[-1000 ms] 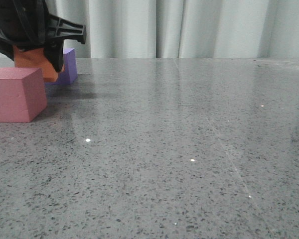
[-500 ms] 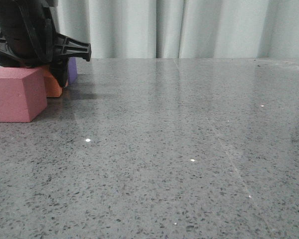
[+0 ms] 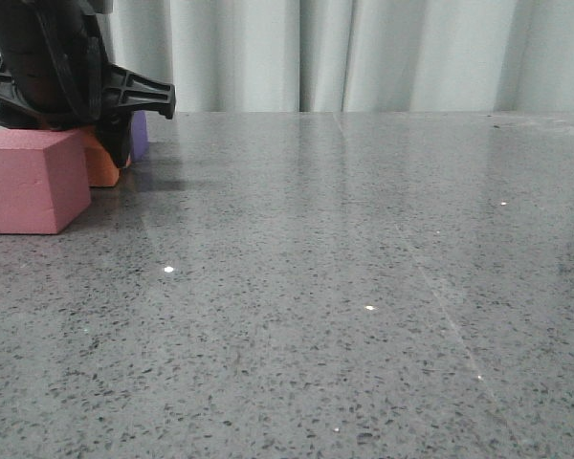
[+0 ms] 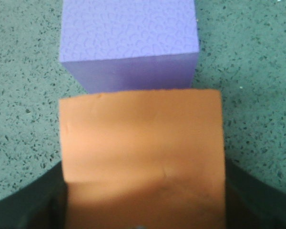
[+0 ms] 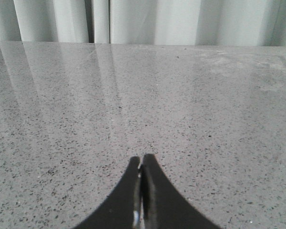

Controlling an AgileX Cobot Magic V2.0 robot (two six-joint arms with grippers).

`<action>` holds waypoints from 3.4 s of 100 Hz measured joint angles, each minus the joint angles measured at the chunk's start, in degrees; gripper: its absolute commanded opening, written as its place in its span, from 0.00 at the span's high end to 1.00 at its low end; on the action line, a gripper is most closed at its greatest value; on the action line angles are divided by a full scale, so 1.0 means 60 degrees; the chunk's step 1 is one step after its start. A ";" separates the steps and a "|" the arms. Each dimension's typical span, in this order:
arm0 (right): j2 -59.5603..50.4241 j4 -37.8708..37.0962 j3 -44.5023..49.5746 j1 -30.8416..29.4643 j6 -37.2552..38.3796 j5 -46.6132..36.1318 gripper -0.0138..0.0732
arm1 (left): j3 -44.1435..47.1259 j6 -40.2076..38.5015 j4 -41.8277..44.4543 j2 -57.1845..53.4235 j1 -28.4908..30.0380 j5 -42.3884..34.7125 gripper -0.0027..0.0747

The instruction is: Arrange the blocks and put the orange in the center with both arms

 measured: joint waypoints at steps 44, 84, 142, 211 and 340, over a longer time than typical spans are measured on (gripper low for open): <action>0.0000 0.0000 0.0000 0.0000 0.0000 0.0000 0.92 | 0.0000 0.0120 -0.0071 -0.0491 0.0000 0.0142 0.10; 0.0000 0.0000 0.0000 0.0000 0.0000 0.0000 0.92 | 0.0000 0.0640 -0.0170 -0.2749 0.0000 0.0476 0.10; 0.0000 0.0000 0.0000 0.0000 0.0000 0.0000 0.92 | 0.2441 0.1265 0.0338 -0.7699 0.0000 0.0756 0.99; 0.0000 0.0000 0.0000 0.0000 0.0000 0.0000 0.92 | 0.5297 0.1288 0.0402 -1.0121 0.0000 0.1150 0.99; 0.0000 0.0000 0.0000 0.0000 0.0000 0.0000 0.92 | 0.9380 0.5799 -0.2452 -1.4093 0.3036 -0.3802 0.99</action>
